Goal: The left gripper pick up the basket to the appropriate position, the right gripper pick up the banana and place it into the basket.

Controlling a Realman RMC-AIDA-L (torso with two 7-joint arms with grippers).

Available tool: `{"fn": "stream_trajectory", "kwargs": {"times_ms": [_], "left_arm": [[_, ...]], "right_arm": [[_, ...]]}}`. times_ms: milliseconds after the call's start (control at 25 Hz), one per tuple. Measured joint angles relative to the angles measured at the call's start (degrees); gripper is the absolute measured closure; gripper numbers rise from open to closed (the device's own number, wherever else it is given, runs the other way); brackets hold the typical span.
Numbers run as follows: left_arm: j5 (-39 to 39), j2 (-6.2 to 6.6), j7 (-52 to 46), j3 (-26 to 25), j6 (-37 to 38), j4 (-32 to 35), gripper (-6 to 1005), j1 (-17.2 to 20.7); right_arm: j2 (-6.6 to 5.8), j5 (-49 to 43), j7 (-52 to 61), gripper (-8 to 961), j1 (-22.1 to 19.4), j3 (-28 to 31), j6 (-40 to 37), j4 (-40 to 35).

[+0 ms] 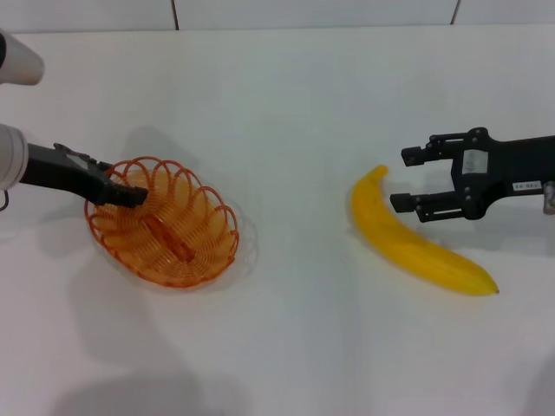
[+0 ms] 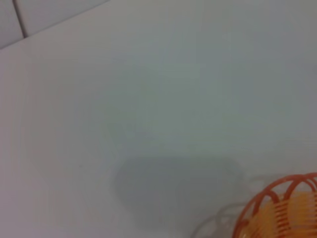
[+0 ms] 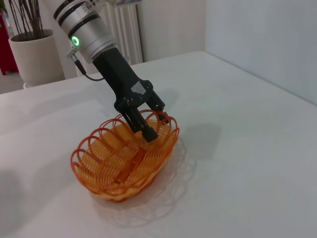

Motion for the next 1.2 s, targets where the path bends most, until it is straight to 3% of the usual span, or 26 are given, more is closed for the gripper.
{"fn": "stream_trajectory", "kwargs": {"times_ms": [320,520,880,1200], "left_arm": [[0.1,0.00,0.0,0.0,-0.1,-0.1,254,0.1],[0.9,0.00,0.0,0.0,-0.1,0.0,479,0.1],[0.7,0.13,0.0,0.0,0.0,0.5,787,0.1],[0.2,0.16,-0.7,-0.4,3.0,3.2,858,0.4]], "right_arm": [[0.00,0.0,0.0,196,0.0,0.0,0.0,0.3],[0.01,0.0,0.0,195,0.0,0.0,0.8,0.5],[0.01,0.0,0.0,196,0.0,0.0,1.2,0.8],[0.01,0.0,0.0,194,0.0,0.0,1.3,1.1]]}}
